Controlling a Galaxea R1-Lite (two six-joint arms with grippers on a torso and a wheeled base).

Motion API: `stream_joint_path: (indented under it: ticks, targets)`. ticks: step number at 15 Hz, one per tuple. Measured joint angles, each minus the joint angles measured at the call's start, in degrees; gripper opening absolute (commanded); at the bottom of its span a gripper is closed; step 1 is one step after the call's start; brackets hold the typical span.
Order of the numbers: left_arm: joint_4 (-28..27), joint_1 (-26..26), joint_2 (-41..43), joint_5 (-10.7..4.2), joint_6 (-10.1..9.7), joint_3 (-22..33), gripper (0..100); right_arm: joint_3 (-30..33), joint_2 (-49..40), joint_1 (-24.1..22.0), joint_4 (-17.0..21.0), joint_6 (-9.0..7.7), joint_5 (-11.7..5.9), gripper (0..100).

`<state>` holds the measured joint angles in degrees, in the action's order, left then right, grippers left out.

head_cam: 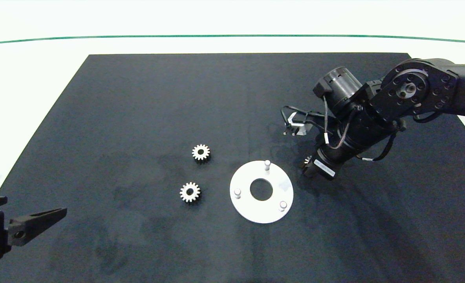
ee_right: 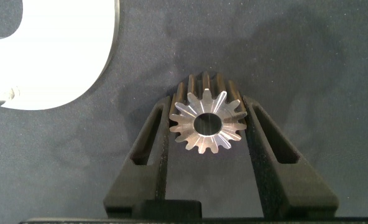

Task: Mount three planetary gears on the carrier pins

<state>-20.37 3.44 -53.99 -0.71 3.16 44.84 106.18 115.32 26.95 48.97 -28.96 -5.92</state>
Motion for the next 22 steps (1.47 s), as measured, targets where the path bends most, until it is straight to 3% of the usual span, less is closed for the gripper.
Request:
stream_joint_path:
  ticks: [4, 9, 14, 22]
  targets:
    - [-0.10, -0.11, 0.05, 0.00, -0.02, -0.11, 100, 0.21, -0.85, 1.57, 1.22, 3.45, 0.45, 25]
    - [-0.10, -0.50, 0.41, 0.09, -0.21, 0.11, 100, 0.43, -4.00, 3.11, 4.85, 3.56, 0.61, 25]
    - [2.35, -0.55, 1.85, 0.16, -1.45, 0.22, 100, 0.46, -6.06, 7.11, 5.00, 3.56, 0.28, 25]
    - [2.46, -1.84, 3.34, 0.02, -1.43, 0.04, 100, 1.27, -5.97, 13.04, 4.97, 3.80, -0.16, 25]
